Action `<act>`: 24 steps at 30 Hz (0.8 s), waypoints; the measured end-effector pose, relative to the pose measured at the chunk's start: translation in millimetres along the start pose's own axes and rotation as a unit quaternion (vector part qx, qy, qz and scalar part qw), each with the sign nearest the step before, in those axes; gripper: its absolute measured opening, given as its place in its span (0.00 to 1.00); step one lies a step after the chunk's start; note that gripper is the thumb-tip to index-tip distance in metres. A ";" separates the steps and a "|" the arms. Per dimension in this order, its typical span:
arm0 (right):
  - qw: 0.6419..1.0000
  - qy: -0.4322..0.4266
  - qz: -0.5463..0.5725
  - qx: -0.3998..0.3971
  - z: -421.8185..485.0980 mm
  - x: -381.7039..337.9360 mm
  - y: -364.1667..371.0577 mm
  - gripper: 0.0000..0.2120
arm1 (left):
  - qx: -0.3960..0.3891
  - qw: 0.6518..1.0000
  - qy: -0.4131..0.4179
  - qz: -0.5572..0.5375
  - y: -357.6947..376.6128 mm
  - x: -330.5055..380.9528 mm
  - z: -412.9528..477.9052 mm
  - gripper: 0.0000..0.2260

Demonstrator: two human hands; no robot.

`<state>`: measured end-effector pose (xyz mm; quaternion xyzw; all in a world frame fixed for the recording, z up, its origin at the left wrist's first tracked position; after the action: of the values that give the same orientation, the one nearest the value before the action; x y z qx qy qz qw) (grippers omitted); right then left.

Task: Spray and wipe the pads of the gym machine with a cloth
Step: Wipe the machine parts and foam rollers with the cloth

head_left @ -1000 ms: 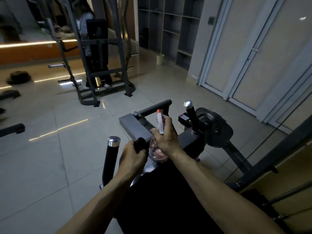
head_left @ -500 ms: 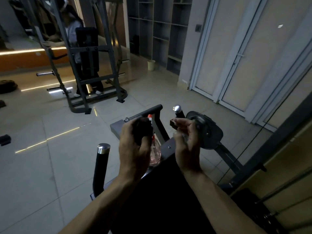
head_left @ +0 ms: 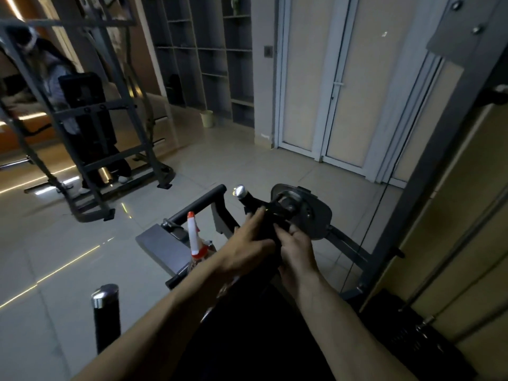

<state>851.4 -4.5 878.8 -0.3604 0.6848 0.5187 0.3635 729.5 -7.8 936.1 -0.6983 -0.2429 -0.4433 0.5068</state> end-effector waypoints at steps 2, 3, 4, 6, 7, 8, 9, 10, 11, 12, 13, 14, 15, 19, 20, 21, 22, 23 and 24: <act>0.997 -0.032 -0.038 0.055 24.3 -2.3 0.8 0.10 | 0.103 0.994 -0.019 -0.024 -19.7 2.4 14.2 0.32; 0.991 -0.066 -0.079 0.084 36.3 -6.8 1.5 0.10 | 0.172 0.984 -0.032 -0.025 -32.2 2.1 21.8 0.32; 0.982 -0.105 -0.121 0.104 50.2 -11.9 4.0 0.10 | 0.223 0.972 -0.055 -0.042 -43.2 2.8 28.1 0.32; 0.958 -0.195 -0.186 0.098 69.8 -26.6 16.7 0.10 | 0.268 0.954 -0.111 -0.081 -53.7 -1.2 42.1 0.30; 0.940 -0.249 -0.225 0.066 79.6 -32.4 26.5 0.10 | 0.270 0.949 -0.132 -0.094 -56.4 -4.2 52.3 0.26; 0.912 -0.303 -0.276 0.023 85.2 -35.4 36.0 0.09 | 0.262 0.948 -0.145 -0.109 -56.8 -6.4 58.4 0.20; 0.876 -0.345 -0.335 -0.030 93.8 -31.3 45.1 0.11 | 0.256 0.947 -0.146 -0.125 -57.2 -8.4 65.6 0.12; 0.834 -0.373 -0.398 -0.084 98.6 -23.7 52.1 0.15 | 0.254 0.948 -0.140 -0.134 -57.1 -7.9 70.4 0.07; 0.796 -0.393 -0.443 -0.123 101.9 -13.4 55.7 0.20 | 0.256 0.947 -0.136 -0.136 -57.9 -11.3 76.8 0.06; 0.780 -0.401 -0.460 -0.136 105.1 -2.8 54.9 0.24 | 0.260 0.947 -0.136 -0.132 -58.1 -13.9 80.7 0.06; 0.783 -0.409 -0.451 -0.132 106.7 4.7 51.3 0.26 | 0.264 0.947 -0.133 -0.123 -58.2 -16.8 83.2 0.06; 0.791 -0.415 -0.434 -0.119 110.1 10.5 45.6 0.26 | 0.274 0.945 -0.133 -0.119 -57.9 -19.1 84.6 0.06; 0.791 -0.430 -0.424 -0.102 113.4 16.3 37.9 0.24 | 0.283 0.943 -0.133 -0.116 -57.1 -22.8 85.8 0.06; 0.761 -0.463 -0.453 -0.034 120.2 45.6 1.0 0.20 | 0.316 0.935 -0.130 -0.091 -51.6 -29.8 87.9 0.17; 0.753 -0.467 -0.463 -0.026 123.4 52.1 -5.6 0.20 | 0.318 0.936 -0.125 -0.086 -50.8 -29.9 88.6 0.18; 0.748 -0.467 -0.472 -0.017 126.3 59.3 -11.5 0.20 | 0.317 0.937 -0.121 -0.082 -48.9 -30.3 88.6 0.19; 0.746 -0.463 -0.478 -0.009 129.3 63.5 -14.6 0.19 | 0.317 0.938 -0.115 -0.082 -48.4 -29.0 88.3 0.19; 0.746 -0.457 -0.484 0.000 130.7 68.8 -18.9 0.19 | 0.320 0.937 -0.113 -0.079 -46.9 -28.6 86.8 0.20; 0.747 -0.448 -0.491 0.010 131.1 73.8 -23.8 0.19 | 0.326 0.936 -0.111 -0.076 -46.0 -27.5 86.1 0.20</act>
<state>853.3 109.6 777.9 -0.3700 0.1769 0.3639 0.8363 711.9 91.7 927.0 -0.5188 -0.4808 -0.2969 0.6415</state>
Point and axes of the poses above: each hand's wrist, its own z-axis towards the middle knuckle, its own y-axis out of the palm, x = y × z, the point moved 3 cm from there along z, towards the middle knuckle, and after that the axes turned 2 degrees about -y, right-handed, at the moved point
